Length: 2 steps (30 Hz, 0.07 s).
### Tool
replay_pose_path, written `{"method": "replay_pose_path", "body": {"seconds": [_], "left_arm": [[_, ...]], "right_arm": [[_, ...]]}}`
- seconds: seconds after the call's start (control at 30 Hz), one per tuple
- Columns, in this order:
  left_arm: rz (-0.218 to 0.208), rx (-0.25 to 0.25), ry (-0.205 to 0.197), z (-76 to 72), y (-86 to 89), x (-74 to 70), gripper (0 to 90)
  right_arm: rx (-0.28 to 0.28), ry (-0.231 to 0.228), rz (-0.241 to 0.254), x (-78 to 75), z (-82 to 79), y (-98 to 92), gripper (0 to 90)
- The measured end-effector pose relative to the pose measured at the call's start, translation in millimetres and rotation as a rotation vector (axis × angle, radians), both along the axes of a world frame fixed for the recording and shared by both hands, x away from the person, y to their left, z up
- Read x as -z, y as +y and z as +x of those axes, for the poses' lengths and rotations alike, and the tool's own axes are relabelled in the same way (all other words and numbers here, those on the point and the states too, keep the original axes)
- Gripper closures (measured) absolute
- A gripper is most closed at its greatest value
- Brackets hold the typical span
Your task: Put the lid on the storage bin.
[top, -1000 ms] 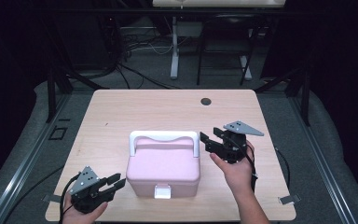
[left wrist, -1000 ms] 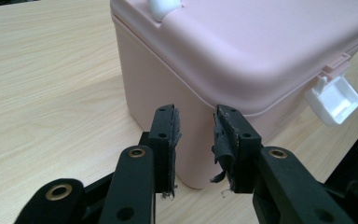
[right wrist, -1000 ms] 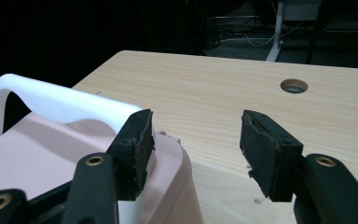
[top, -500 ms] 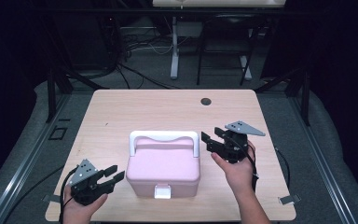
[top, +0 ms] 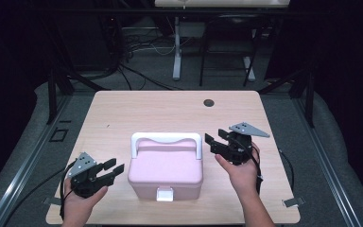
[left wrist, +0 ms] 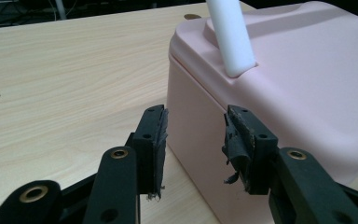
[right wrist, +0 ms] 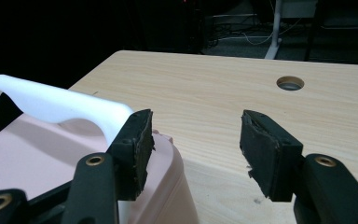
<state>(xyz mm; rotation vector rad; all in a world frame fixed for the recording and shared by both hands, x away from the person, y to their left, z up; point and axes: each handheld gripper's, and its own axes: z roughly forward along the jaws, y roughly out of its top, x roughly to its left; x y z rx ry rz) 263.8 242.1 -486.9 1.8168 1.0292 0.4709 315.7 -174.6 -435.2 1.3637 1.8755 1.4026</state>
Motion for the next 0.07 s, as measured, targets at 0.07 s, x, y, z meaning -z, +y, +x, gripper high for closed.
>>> {"method": "replay_pose_path", "body": {"seconds": [0.07], "left_arm": [[0.0,-0.001,0.003,0.3,0.5,1.0,57.2]], "right_arm": [[0.001,0.007,0.007,1.1,0.8,-1.2,43.8]]}}
